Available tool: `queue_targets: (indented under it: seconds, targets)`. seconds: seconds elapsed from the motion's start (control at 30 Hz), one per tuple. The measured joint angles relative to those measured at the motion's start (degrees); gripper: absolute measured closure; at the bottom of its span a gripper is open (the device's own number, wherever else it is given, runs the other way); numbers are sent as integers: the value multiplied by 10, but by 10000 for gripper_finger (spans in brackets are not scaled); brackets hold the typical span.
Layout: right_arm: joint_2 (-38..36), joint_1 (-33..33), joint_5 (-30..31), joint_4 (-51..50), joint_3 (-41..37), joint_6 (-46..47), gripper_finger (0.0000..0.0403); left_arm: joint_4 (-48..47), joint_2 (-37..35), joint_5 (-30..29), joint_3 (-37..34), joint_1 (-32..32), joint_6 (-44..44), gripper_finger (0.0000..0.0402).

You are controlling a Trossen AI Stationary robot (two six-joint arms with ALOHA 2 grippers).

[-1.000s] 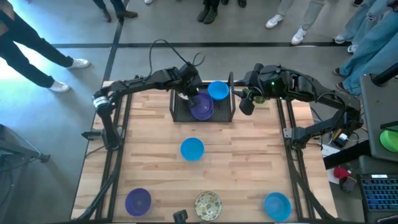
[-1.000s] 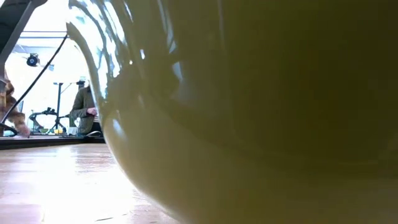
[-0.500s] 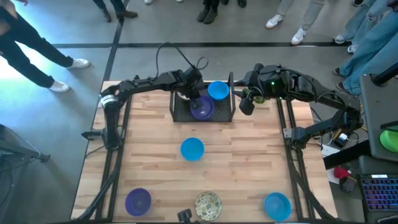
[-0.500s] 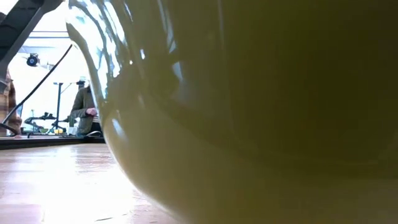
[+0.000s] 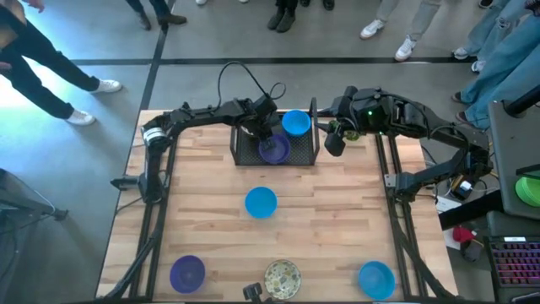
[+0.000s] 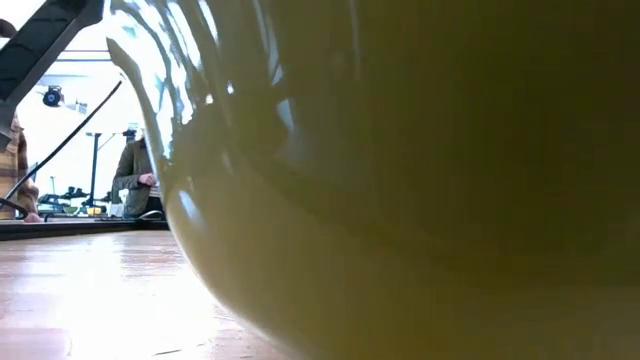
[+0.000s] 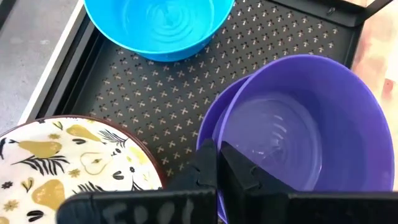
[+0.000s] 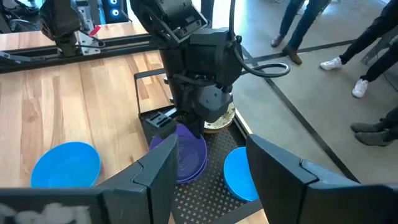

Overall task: Pick & Place Mini bowls
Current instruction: Stack the top purple bowl on top of the purple bowl on the shelf

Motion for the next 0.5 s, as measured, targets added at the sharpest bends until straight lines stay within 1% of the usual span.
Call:
queue_targets:
  seconds: [0.17, 0.23, 0.5]
  targets:
    - [0, 0, 0, 0, 0, 0, 218, 0, 0, 0, 0, 0, 6, 400]
    - [0, 0, 0, 0, 0, 0, 220, 0, 0, 0, 0, 0, 6, 392]
    - [0, 0, 0, 0, 0, -4, 222, 4, 0, 0, 0, -1, 6, 325]
